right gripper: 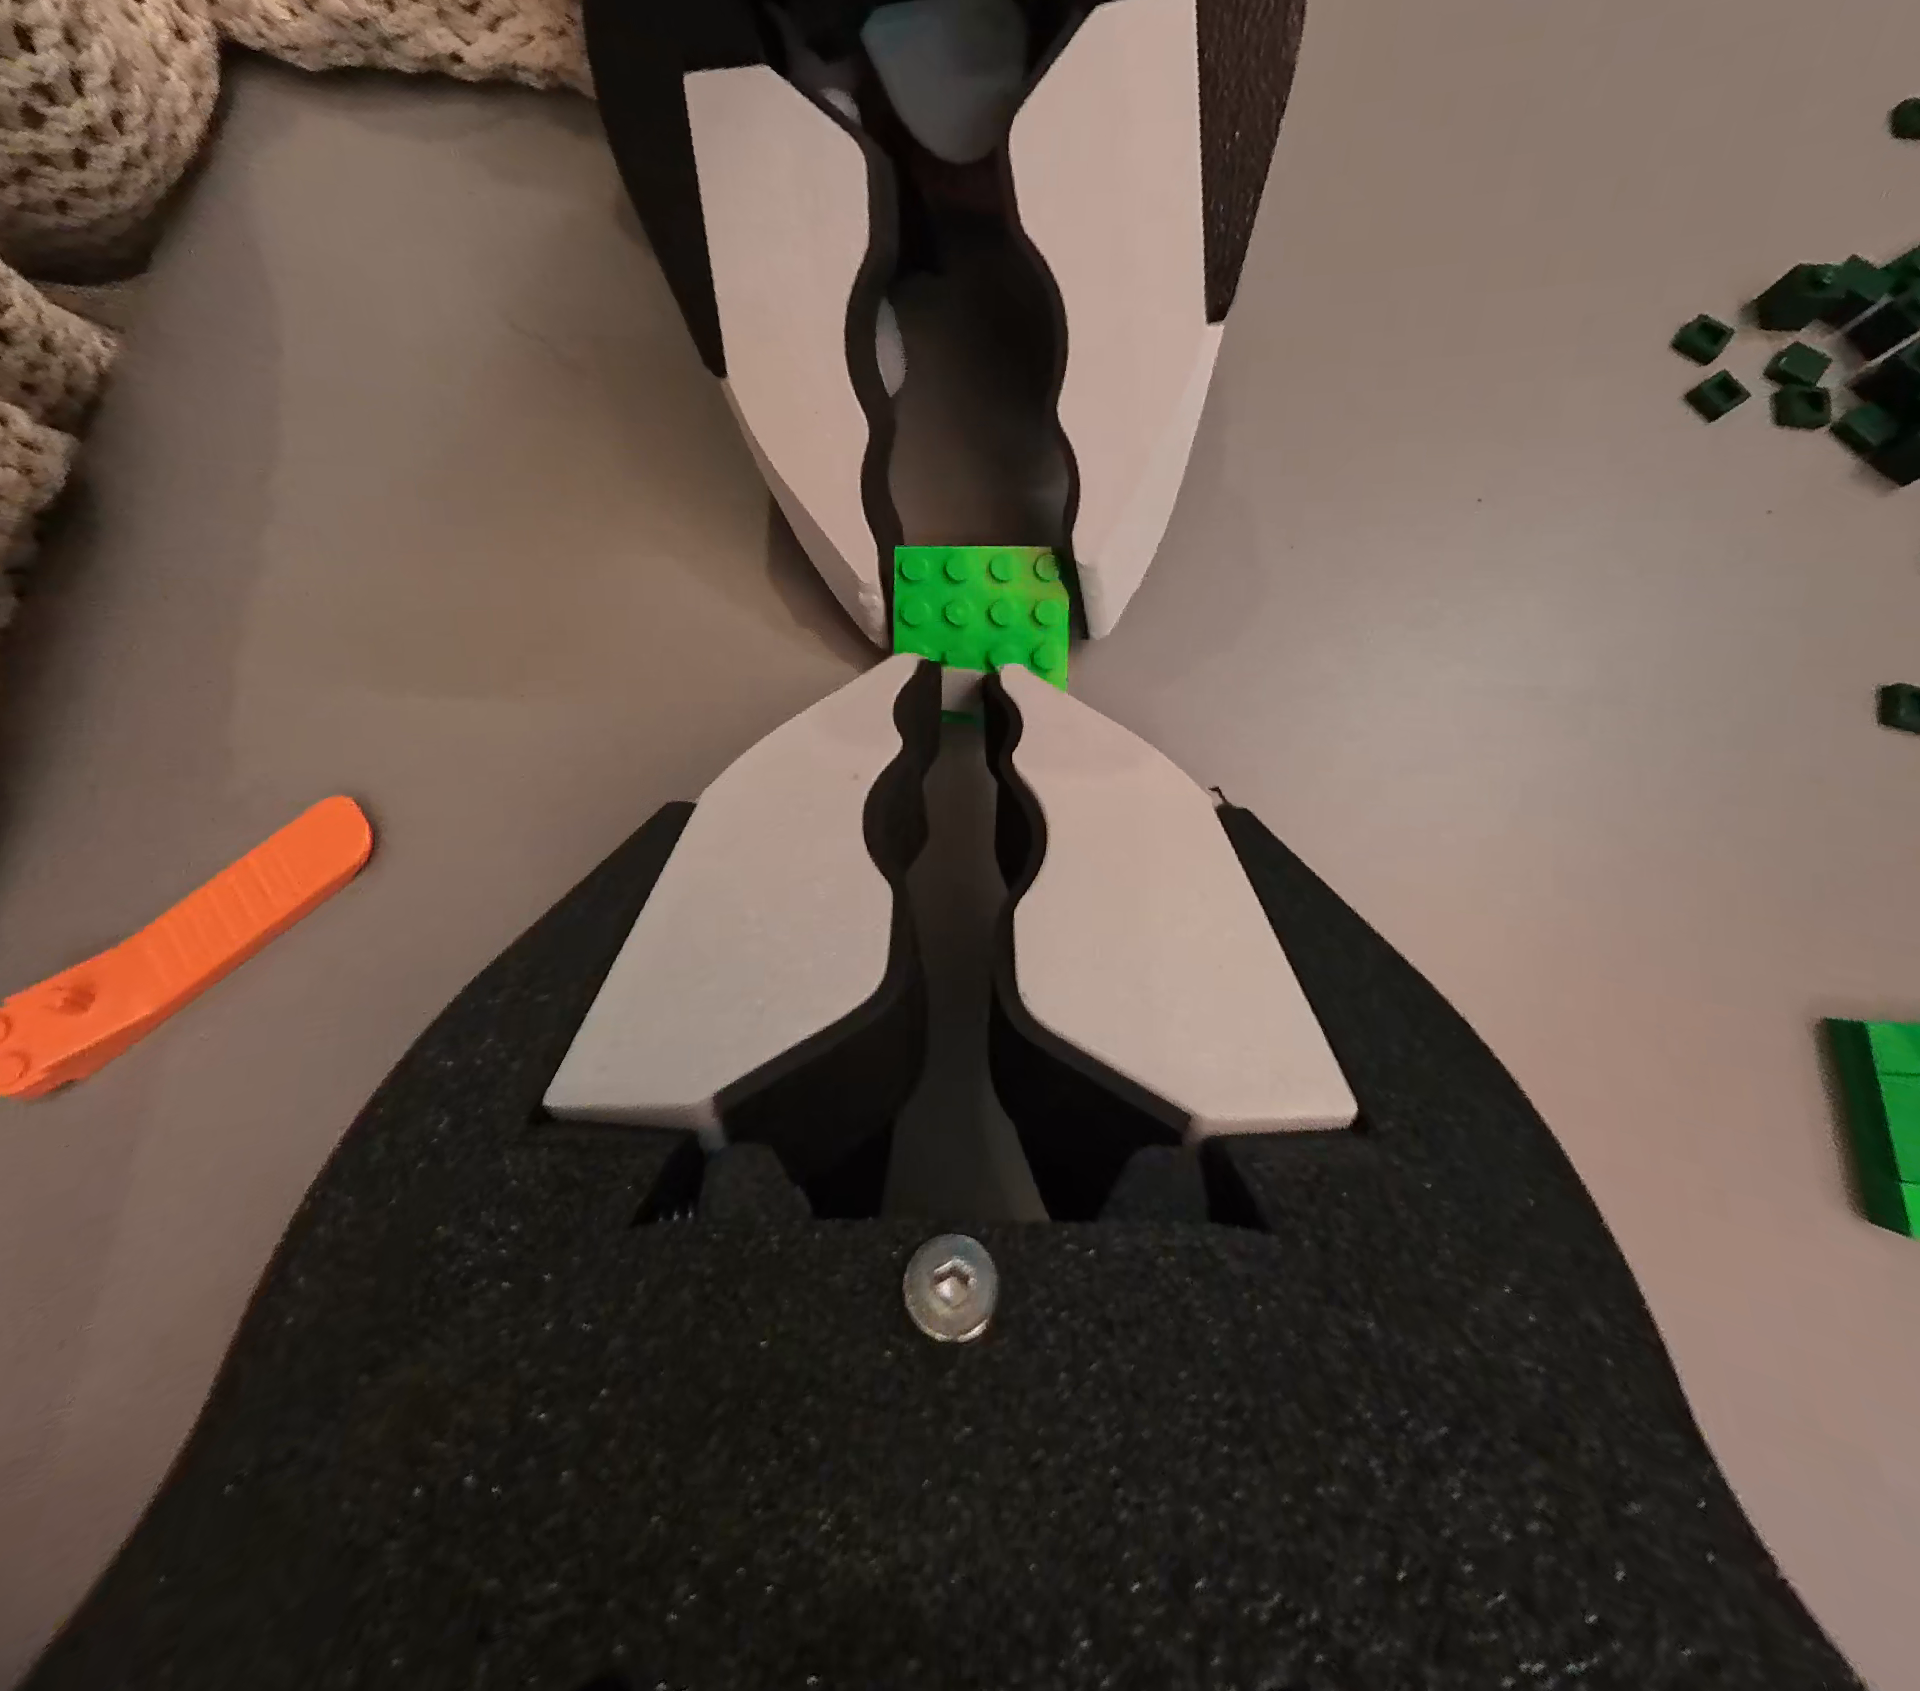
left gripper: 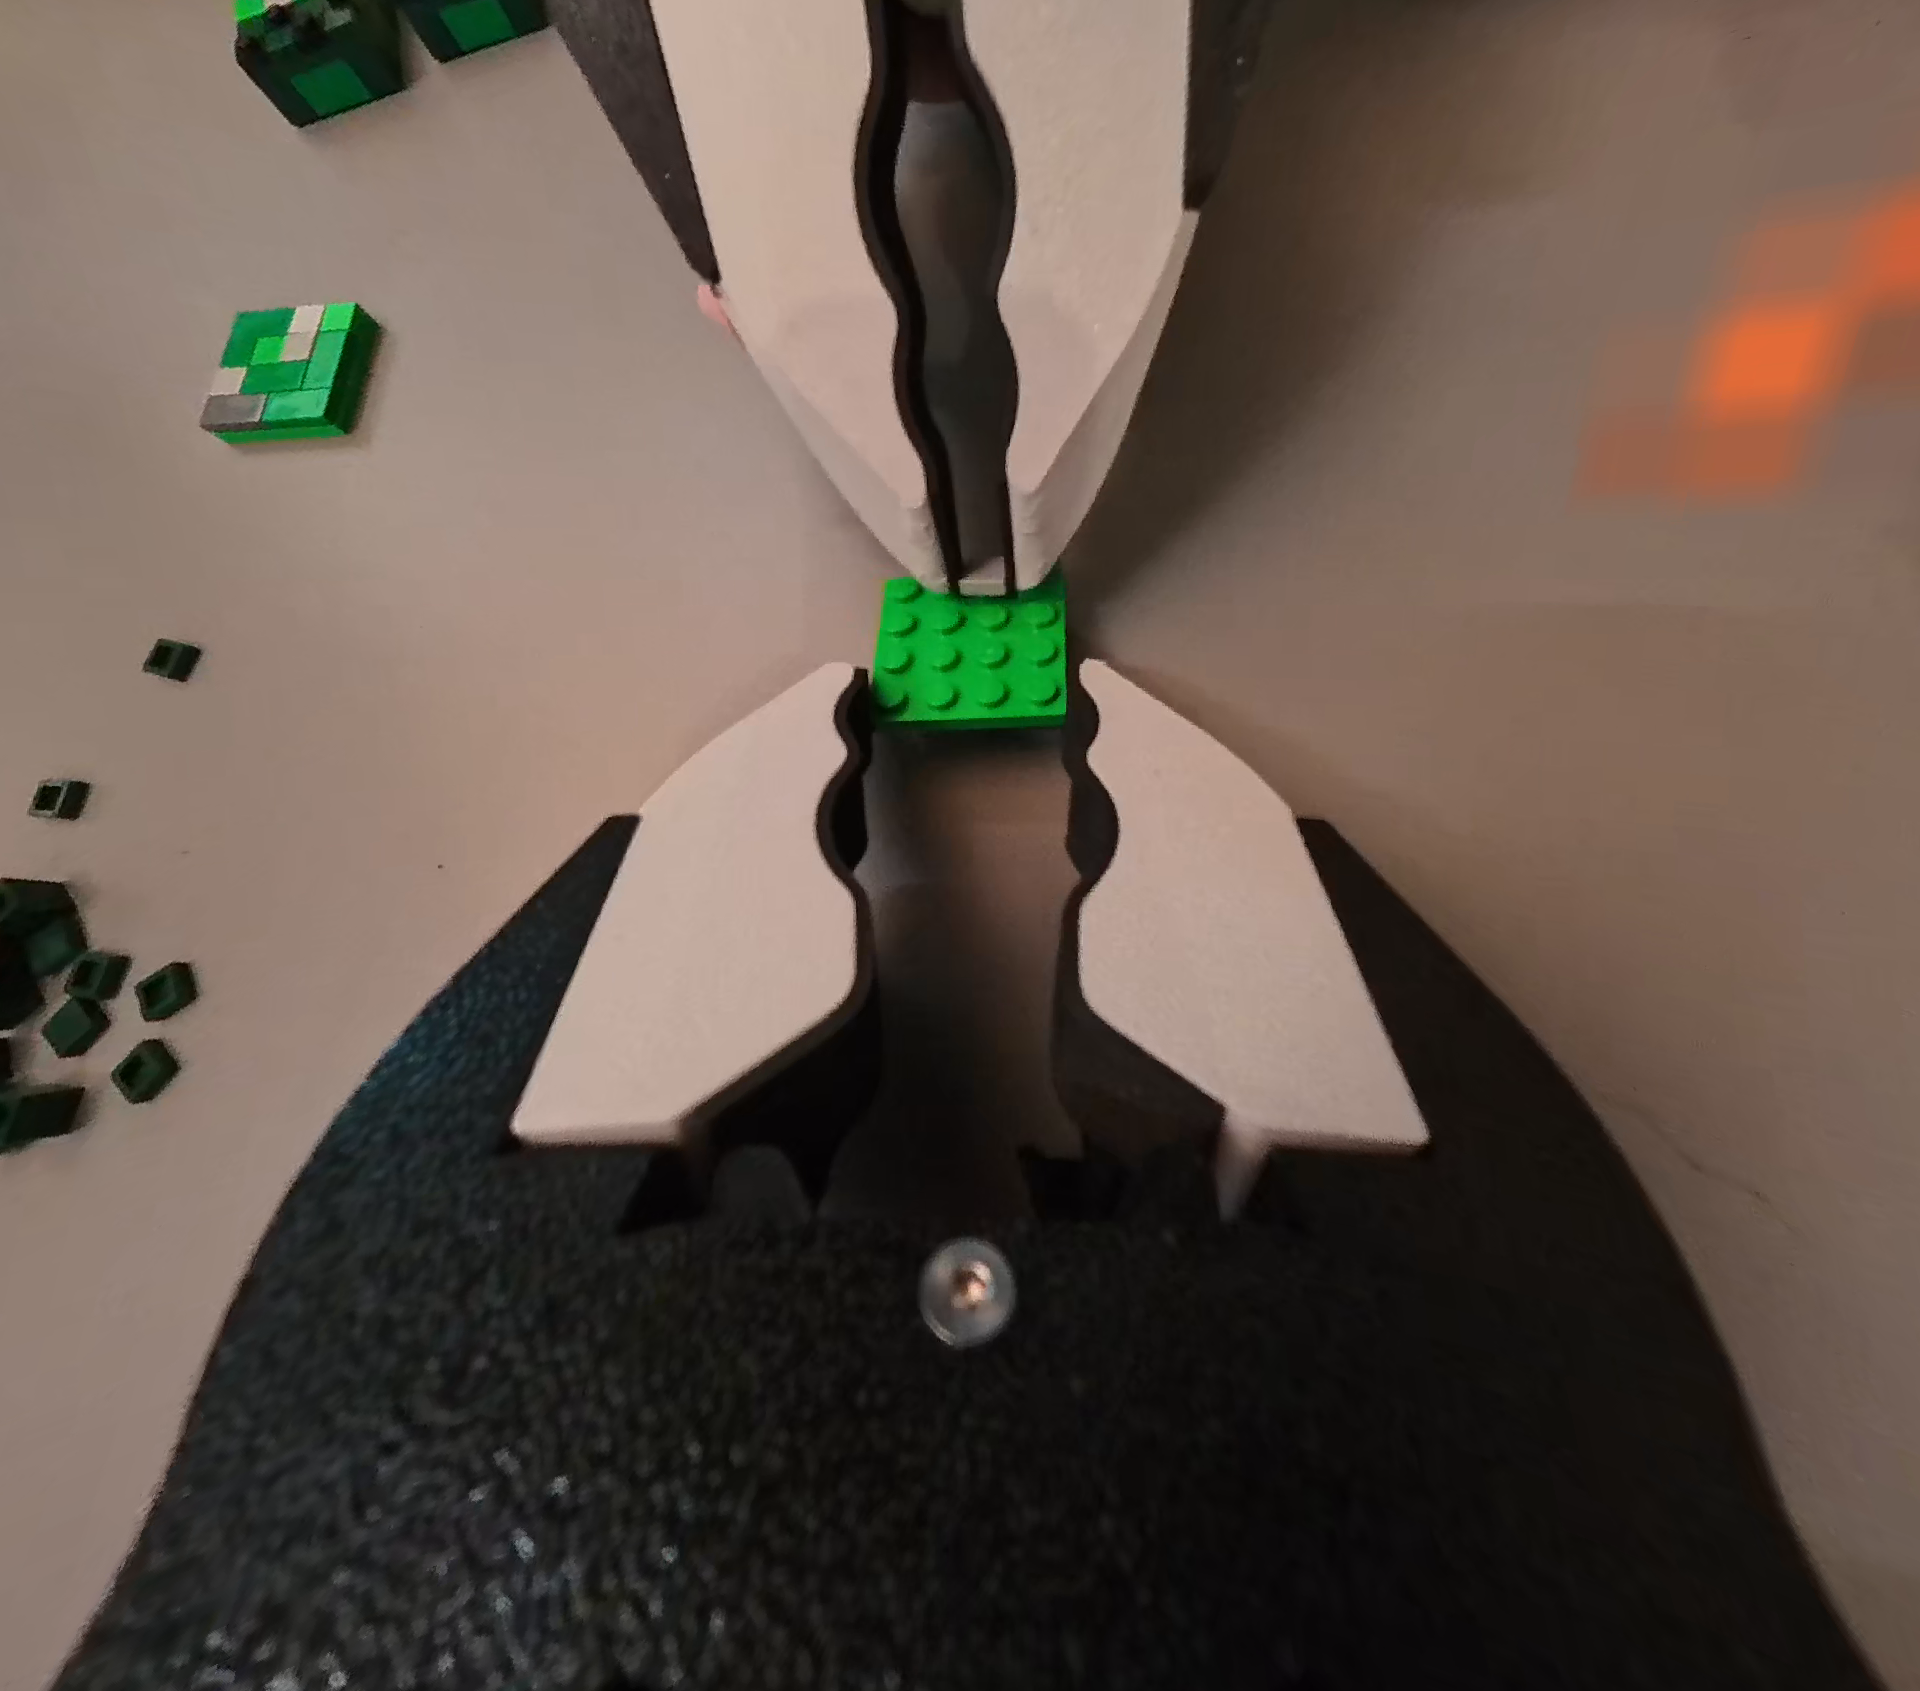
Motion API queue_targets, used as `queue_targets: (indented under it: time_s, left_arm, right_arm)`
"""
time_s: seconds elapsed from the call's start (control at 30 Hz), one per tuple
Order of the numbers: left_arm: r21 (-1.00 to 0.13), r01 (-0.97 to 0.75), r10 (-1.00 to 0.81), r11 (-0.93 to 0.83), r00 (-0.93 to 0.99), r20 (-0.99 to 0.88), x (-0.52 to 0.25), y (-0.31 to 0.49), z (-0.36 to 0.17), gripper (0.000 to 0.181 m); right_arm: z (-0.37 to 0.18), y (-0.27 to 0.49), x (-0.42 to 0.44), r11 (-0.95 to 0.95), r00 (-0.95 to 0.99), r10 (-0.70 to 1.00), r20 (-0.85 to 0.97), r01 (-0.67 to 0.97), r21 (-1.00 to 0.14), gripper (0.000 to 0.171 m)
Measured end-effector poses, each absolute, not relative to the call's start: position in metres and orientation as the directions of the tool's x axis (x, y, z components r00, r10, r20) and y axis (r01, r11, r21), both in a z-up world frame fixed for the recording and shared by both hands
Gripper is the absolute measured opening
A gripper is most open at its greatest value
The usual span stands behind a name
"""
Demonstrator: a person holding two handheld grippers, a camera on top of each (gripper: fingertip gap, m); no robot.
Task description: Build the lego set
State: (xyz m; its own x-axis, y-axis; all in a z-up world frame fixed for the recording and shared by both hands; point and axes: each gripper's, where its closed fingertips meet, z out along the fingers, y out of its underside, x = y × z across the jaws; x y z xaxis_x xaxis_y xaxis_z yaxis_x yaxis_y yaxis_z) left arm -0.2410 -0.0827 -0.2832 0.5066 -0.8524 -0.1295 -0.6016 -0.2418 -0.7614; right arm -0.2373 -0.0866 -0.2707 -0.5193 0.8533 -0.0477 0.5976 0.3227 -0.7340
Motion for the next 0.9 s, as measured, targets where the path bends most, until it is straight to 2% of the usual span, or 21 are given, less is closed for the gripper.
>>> queue_targets:
  time_s: [0.9]
  left_arm:
    - [-0.761, -0.586, -0.852, -0.279, 0.517, -0.086, -0.2408, -0.0855, -0.2852, 0.036]
  right_arm:
    - [-0.2763, -0.0932, -0.2338, 0.326, -0.528, 0.848, -0.041, 0.582, -0.745, 0.017]
